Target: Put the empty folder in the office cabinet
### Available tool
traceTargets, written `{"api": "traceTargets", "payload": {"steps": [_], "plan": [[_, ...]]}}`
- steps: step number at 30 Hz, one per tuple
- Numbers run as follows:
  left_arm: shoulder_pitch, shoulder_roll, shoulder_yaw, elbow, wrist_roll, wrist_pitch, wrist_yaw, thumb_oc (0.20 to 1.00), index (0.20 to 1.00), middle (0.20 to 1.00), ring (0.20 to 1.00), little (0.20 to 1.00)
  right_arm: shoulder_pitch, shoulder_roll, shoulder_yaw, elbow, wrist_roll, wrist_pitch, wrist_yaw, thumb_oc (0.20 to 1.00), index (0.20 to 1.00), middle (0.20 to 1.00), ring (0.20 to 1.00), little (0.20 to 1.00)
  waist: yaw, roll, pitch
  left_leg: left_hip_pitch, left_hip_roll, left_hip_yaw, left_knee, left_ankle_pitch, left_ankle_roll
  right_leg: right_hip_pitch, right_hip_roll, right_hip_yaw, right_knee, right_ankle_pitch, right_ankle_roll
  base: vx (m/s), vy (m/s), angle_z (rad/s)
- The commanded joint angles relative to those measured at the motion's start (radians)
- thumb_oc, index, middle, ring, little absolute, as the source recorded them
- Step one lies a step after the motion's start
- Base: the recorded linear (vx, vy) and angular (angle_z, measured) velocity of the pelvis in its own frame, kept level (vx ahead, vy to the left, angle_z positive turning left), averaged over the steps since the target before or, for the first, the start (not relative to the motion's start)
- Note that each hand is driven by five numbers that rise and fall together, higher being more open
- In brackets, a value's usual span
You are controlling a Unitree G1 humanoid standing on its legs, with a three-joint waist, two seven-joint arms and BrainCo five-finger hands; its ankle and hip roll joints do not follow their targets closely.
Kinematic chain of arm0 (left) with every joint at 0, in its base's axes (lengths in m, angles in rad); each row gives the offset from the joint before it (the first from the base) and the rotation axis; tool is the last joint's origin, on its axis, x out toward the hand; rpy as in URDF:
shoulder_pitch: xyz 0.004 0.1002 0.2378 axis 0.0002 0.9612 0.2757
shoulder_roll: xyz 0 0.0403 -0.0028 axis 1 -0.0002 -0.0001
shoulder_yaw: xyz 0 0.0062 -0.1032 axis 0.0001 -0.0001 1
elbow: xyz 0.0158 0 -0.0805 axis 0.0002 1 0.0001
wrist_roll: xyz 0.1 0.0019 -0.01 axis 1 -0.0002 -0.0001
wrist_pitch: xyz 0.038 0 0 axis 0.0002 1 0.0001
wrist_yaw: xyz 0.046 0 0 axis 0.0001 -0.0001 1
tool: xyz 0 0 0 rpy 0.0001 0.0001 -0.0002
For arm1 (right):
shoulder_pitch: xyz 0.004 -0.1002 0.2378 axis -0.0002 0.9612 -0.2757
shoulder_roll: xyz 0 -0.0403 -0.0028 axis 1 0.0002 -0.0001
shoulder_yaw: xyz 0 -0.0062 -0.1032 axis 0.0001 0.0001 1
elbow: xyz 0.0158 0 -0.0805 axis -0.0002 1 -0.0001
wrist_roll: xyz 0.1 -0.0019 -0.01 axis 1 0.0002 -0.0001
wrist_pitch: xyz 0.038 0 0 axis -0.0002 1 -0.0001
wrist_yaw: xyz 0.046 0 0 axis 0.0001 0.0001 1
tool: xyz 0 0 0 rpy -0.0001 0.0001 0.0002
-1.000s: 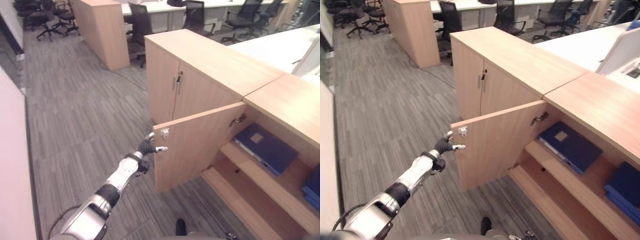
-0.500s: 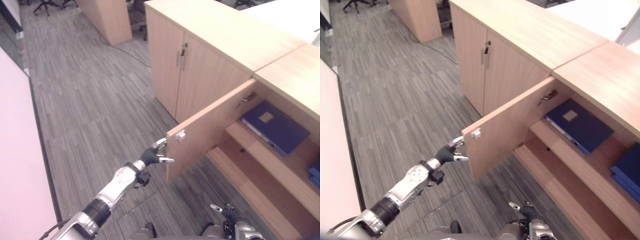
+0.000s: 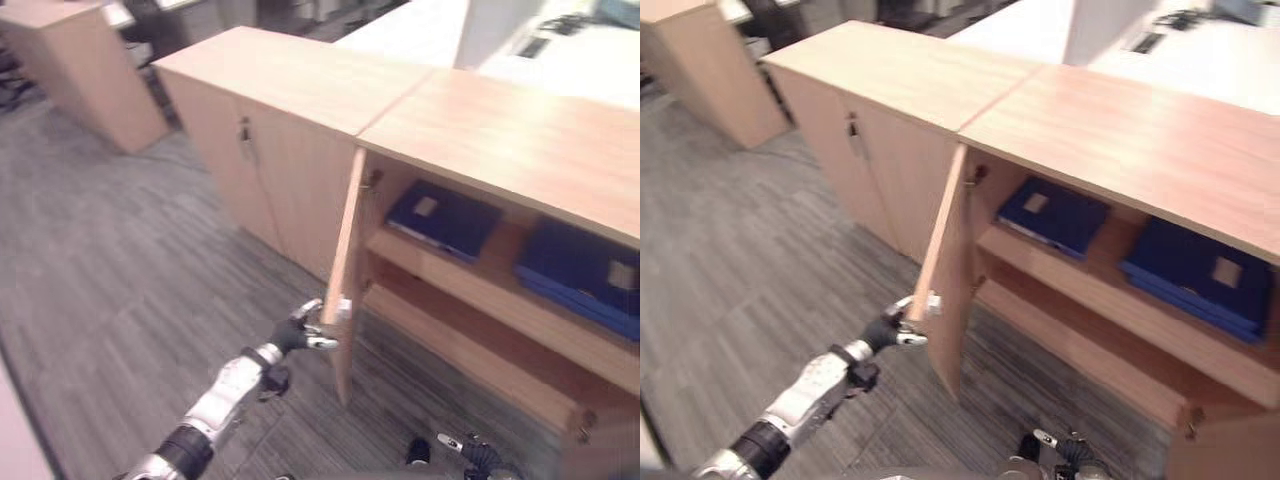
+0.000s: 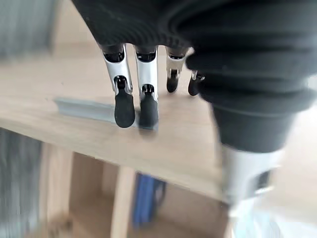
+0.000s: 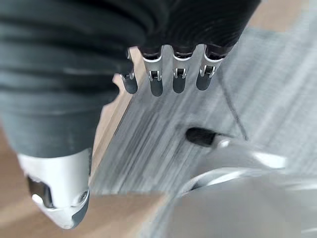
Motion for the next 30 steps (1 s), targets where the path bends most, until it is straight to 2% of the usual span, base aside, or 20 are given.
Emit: {"api": "traceTargets", "payload": {"steps": [1, 2, 3, 4, 5, 6, 7, 8, 9, 11, 12, 13, 17, 21, 24, 25, 30], "plan": [[-0.117, -0.085, -0.024, -0.097, -0.042, -0.058, -0.033, 1.0, 1.0, 1.0, 1.0, 1.0, -0.062, -0.045, -0.037, 0.021, 0.064, -0.021, -0.019, 1.0, 1.0, 1.0, 1.0, 1.0, -0.047, 0.048, 0.044, -0.088, 0.095, -0.079, 0.084, 0.15, -0.075, 0.137, 0.05, 0.061, 0.017, -0.159, 0.02, -0.01, -0.067, -0.43], [-0.123, -0.092, -0.029, -0.093, -0.05, -0.058, -0.025, 1.0, 1.0, 1.0, 1.0, 1.0, -0.076, -0.051, -0.032, 0.027, 0.071, -0.02, -0.027, 1.0, 1.0, 1.0, 1.0, 1.0, -0.037, 0.051, 0.053, -0.104, 0.087, -0.139, 0.108, 0.168, -0.078, 0.131, 0.059, 0.088, 0.019, -0.162, 0.015, -0.01, -0.065, -0.56], [-0.125, -0.092, -0.029, -0.092, -0.05, -0.058, -0.025, 1.0, 1.0, 1.0, 1.0, 1.0, -0.078, -0.052, -0.033, 0.027, 0.071, -0.02, -0.027, 1.0, 1.0, 1.0, 1.0, 1.0, -0.037, 0.052, 0.053, -0.108, 0.089, -0.139, 0.108, 0.171, -0.077, 0.126, 0.061, 0.088, 0.02, -0.158, 0.013, 0.0, -0.034, -0.57], [-0.133, -0.1, -0.034, -0.088, -0.052, -0.06, -0.017, 1.0, 1.0, 1.0, 1.0, 1.0, -0.09, -0.058, -0.03, 0.036, 0.076, -0.02, -0.032, 1.0, 1.0, 1.0, 1.0, 1.0, -0.027, 0.048, 0.055, -0.126, 0.064, -0.213, 0.112, 0.166, -0.07, 0.119, 0.063, 0.116, 0.017, -0.158, 0.012, 0.03, -0.043, -0.87], [-0.137, -0.107, -0.04, -0.086, -0.053, -0.061, -0.011, 1.0, 1.0, 1.0, 1.0, 1.0, -0.1, -0.065, -0.026, 0.044, 0.076, -0.017, -0.034, 1.0, 1.0, 1.0, 1.0, 1.0, -0.016, 0.042, 0.056, -0.134, 0.027, -0.296, 0.105, 0.135, -0.055, 0.108, 0.06, 0.151, 0.018, -0.156, 0.013, 0.08, -0.074, -1.54], [-0.132, -0.11, -0.048, -0.086, -0.05, -0.064, -0.016, 1.0, 1.0, 1.0, 1.0, 1.0, -0.105, -0.07, -0.021, 0.058, 0.07, -0.013, -0.034, 1.0, 1.0, 1.0, 1.0, 1.0, -0.002, 0.034, 0.056, -0.137, -0.023, -0.424, 0.076, 0.073, -0.038, 0.093, 0.056, 0.217, 0.016, -0.147, 0.016, 0.08, -0.052, -1.85], [-0.132, -0.11, -0.048, -0.086, -0.05, -0.065, -0.017, 1.0, 1.0, 1.0, 1.0, 1.0, -0.105, -0.07, -0.021, 0.059, 0.07, -0.014, -0.034, 1.0, 1.0, 1.0, 1.0, 1.0, -0.001, 0.033, 0.055, -0.136, -0.025, -0.423, 0.075, 0.072, -0.036, 0.092, 0.055, 0.217, 0.016, -0.148, 0.018, 0.09, -0.027, -1.73], [-0.121, -0.104, -0.045, -0.093, -0.05, -0.071, -0.021, 1.0, 1.0, 1.0, 1.0, 1.0, -0.112, -0.076, -0.013, 0.068, 0.053, -0.011, -0.031, 1.0, 1.0, 1.0, 1.0, 1.0, 0.014, 0.034, 0.051, -0.156, -0.07, -0.538, 0.046, 0.062, -0.026, 0.071, 0.063, 0.278, 0.012, -0.128, 0.019, 0.05, 0.008, -1.19], [-0.121, -0.104, -0.045, -0.093, -0.05, -0.071, -0.021, 1.0, 1.0, 1.0, 1.0, 1.0, -0.112, -0.076, -0.013, 0.068, 0.053, -0.011, -0.031, 1.0, 1.0, 1.0, 1.0, 1.0, 0.015, 0.033, 0.05, -0.156, -0.07, -0.537, 0.046, 0.062, -0.025, 0.07, 0.062, 0.279, 0.012, -0.129, 0.019, 0.09, -0.004, -0.9], [-0.111, -0.097, -0.036, -0.092, -0.043, -0.075, -0.016, 1.0, 1.0, 1.0, 1.0, 1.0, -0.122, -0.073, 0.003, 0.068, 0.038, -0.01, -0.03, 1.0, 1.0, 1.0, 1.0, 1.0, 0.033, 0.03, 0.048, -0.18, -0.111, -0.636, 0.033, 0.057, -0.018, 0.064, 0.077, 0.34, 0.007, -0.124, 0.018, 0.12, -0.022, -1.31], [-0.107, -0.093, -0.018, -0.085, -0.031, -0.076, -0.008, 1.0, 1.0, 1.0, 1.0, 1.0, -0.126, -0.062, 0.018, 0.065, 0.023, -0.01, -0.03, 1.0, 1.0, 1.0, 1.0, 1.0, 0.051, 0.025, 0.058, -0.216, -0.15, -0.711, 0.038, 0.066, -0.018, 0.062, 0.097, 0.398, 0.011, -0.123, 0.014, 0.13, -0.053, -2.23], [-0.1, -0.093, -0.003, -0.079, -0.031, -0.077, -0.002, 1.0, 1.0, 1.0, 1.0, 1.0, -0.124, -0.055, 0.024, 0.064, 0.019, -0.009, -0.025, 1.0, 1.0, 1.0, 1.0, 1.0, 0.053, 0.027, 0.057, -0.212, -0.155, -0.727, 0.027, 0.063, -0.01, 0.06, 0.112, 0.423, 0.013, -0.126, 0.013, 0.08, -0.052, -2.43], [-0.067, -0.078, 0.06, -0.049, -0.012, -0.096, 0.02, 1.0, 1.0, 1.0, 1.0, 1.0, -0.105, -0.029, 0.05, 0.044, -0.02, -0.006, -0.003, 1.0, 1.0, 1.0, 1.0, 1.0, 0.05, 0.026, 0.038, -0.152, -0.136, -0.687, -0.026, 0.056, -0.001, 0.064, 0.131, 0.488, 0.006, -0.123, 0.021, 0.1, 0.024, -0.81], [-0.075, -0.048, 0.206, 0.129, 0.031, -0.117, 0.099, 1.0, 1.0, 1.0, 1.0, 1.0, -0.054, 0.004, 0.085, 0.011, -0.091, -0.005, 0.025, 1.0, 1.0, 1.0, 1.0, 1.0, 0.026, -0.011, -0.008, -0.073, -0.122, -0.576, -0.054, 0.019, 0.021, 0.078, 0.119, 0.553, 0.001, -0.127, 0.044, 0.21, 0.082, -0.83], [-0.113, -0.029, 0.246, 0.208, 0.054, -0.122, 0.132, 1.0, 1.0, 1.0, 1.0, 1.0, -0.042, 0.006, 0.09, 0.001, -0.099, -0.003, 0.035, 1.0, 1.0, 1.0, 1.0, 1.0, 0.014, -0.021, -0.019, -0.062, -0.122, -0.546, -0.054, 0.008, 0.024, 0.076, 0.113, 0.566, 0.003, -0.122, 0.053, 0.09, 0.059, -0.42], [-0.175, -0.008, 0.279, 0.316, 0.067, -0.121, 0.166, 1.0, 1.0, 1.0, 1.0, 1.0, -0.029, 0.005, 0.098, -0.007, -0.103, -0.003, 0.044, 1.0, 1.0, 1.0, 1.0, 1.0, -0.001, -0.03, -0.03, -0.053, -0.125, -0.519, -0.054, 0.002, 0.027, 0.073, 0.108, 0.578, 0.007, -0.117, 0.063, 0.08, 0.069, -0.3], [-0.284, 0.05, 0.298, 0.481, 0.083, -0.118, 0.181, 1.0, 1.0, 1.0, 1.0, 1.0, -0.015, 0.001, 0.109, -0.024, -0.095, -0.002, 0.064, 1.0, 1.0, 1.0, 1.0, 1.0, -0.028, -0.041, -0.049, -0.037, -0.129, -0.476, -0.054, -0.013, 0.031, 0.062, 0.095, 0.595, 0.01, -0.104, 0.081, 0.06, 0.078, -0.21]]}}
